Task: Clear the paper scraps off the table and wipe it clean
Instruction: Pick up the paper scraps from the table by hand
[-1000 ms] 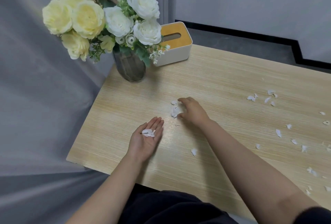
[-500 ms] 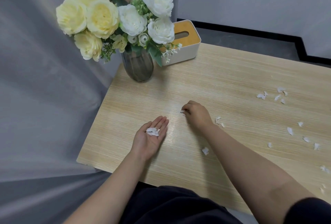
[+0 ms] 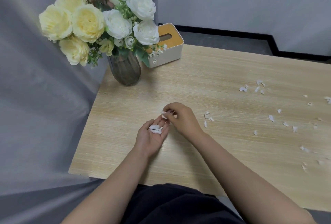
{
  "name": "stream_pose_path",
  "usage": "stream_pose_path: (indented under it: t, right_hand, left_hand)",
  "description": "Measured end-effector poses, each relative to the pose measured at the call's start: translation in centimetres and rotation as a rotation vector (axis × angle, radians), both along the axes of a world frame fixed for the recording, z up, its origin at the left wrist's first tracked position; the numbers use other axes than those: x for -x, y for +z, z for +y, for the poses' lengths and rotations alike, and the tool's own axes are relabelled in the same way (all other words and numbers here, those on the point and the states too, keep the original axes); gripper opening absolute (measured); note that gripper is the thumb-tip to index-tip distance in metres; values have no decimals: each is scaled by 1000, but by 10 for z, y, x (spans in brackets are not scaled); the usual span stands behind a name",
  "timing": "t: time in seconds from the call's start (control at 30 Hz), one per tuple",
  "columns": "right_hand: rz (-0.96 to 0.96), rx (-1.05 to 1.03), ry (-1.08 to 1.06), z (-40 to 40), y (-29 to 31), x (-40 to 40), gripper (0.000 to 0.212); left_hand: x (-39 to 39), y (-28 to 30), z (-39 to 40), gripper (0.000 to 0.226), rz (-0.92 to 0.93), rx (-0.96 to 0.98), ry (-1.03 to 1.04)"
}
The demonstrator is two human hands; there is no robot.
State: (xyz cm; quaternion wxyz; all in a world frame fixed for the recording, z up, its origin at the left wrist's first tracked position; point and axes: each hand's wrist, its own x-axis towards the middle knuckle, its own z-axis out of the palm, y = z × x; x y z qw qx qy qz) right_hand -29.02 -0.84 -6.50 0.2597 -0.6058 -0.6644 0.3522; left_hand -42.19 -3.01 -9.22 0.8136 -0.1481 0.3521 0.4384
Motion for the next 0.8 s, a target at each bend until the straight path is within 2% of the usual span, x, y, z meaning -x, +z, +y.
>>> stream_pose_path:
  t: [0.13, 0.23, 0.3, 0.4, 0.53, 0.73, 0.8]
  right_hand:
    - [-133, -40, 182, -15, -2, 9, 16]
    - [-196, -23, 254, -21, -9, 9, 20]
    - [-187, -24, 252, -23, -10, 7, 22]
    - [-130, -44, 206, -24, -5, 5, 23]
    - [-47, -9, 163, -19, -2, -4, 23]
    - [229, 121, -32, -20, 3, -9, 21]
    - [318, 169, -44, -22, 4, -4, 20]
  left_hand:
    - [-8, 8, -1, 21, -70, 22, 46]
    - [-10, 7, 1, 34, -25, 30, 21]
    - [-9, 6, 0, 32, -2, 52, 19]
    - [-8, 3, -2, 24, -24, 76, 59]
    - [-7, 0, -1, 28, -3, 23, 48]
    - [-7, 0, 0, 37, -53, -23, 37]
    - [-8, 2, 0, 33, -21, -25, 14]
